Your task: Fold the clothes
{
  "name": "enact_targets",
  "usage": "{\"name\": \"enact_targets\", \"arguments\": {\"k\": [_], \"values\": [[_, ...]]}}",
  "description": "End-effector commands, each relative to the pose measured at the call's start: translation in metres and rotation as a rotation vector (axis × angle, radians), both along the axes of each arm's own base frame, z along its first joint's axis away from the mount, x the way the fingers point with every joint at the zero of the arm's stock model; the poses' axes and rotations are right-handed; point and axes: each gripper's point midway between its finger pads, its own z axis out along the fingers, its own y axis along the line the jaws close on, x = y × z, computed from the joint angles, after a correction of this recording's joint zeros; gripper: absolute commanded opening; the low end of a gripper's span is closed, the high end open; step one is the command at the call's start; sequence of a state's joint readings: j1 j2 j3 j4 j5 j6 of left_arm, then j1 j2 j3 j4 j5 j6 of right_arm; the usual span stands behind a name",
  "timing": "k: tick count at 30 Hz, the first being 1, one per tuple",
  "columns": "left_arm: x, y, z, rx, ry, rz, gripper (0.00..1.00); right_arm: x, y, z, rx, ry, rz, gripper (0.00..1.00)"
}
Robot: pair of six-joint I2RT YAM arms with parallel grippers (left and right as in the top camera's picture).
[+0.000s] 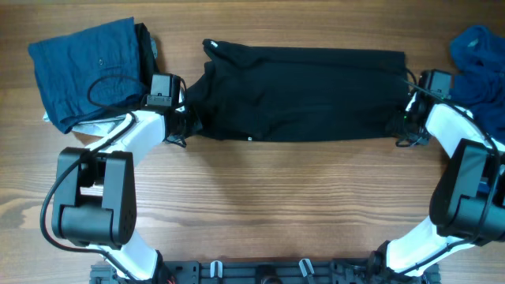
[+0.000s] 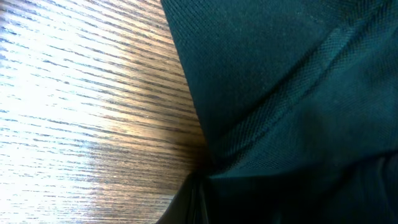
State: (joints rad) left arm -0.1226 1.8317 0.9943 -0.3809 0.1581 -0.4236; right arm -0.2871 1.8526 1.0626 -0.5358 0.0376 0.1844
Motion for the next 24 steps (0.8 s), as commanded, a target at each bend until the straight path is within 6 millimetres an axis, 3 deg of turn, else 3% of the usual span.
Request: {"name": "enact_targets", "arguments": {"k": [1, 4, 7, 11, 15, 16, 18, 20, 24], "values": [[-0.006, 0.018, -0.010, 0.089, 0.027, 0.009, 0.04, -0.032, -0.002, -0.031, 0.007, 0.140, 0.007, 0.41], [-0.007, 0.018, -0.009, 0.090, 0.032, 0.009, 0.04, -0.035, -0.002, -0.029, 0.012, 0.151, 0.007, 0.44], [0.004, 0.017, 0.008, 0.086, -0.005, 0.011, 0.04, -0.024, -0.001, -0.010, 0.024, 0.113, 0.008, 0.48], [0.031, 0.013, 0.064, 0.067, -0.125, 0.015, 0.04, 0.003, 0.003, 0.041, 0.049, 0.010, 0.060, 0.59], [0.040, 0.009, 0.110, 0.035, -0.232, 0.015, 0.06, 0.022, 0.012, 0.094, 0.033, -0.088, 0.166, 0.61], [0.039, 0.009, 0.116, 0.030, -0.238, 0.026, 0.05, 0.027, 0.021, 0.104, 0.047, -0.113, 0.219, 0.60], [0.034, 0.019, 0.126, 0.004, -0.235, 0.104, 0.04, 0.039, 0.058, 0.128, 0.086, -0.170, 0.418, 0.59], [0.033, 0.043, 0.134, -0.020, -0.234, 0.216, 0.04, 0.048, 0.104, 0.143, 0.046, -0.197, 0.648, 0.55], [0.033, 0.070, 0.139, -0.050, -0.240, 0.275, 0.12, 0.052, 0.184, 0.147, 0.020, -0.236, 0.914, 0.52]]}}
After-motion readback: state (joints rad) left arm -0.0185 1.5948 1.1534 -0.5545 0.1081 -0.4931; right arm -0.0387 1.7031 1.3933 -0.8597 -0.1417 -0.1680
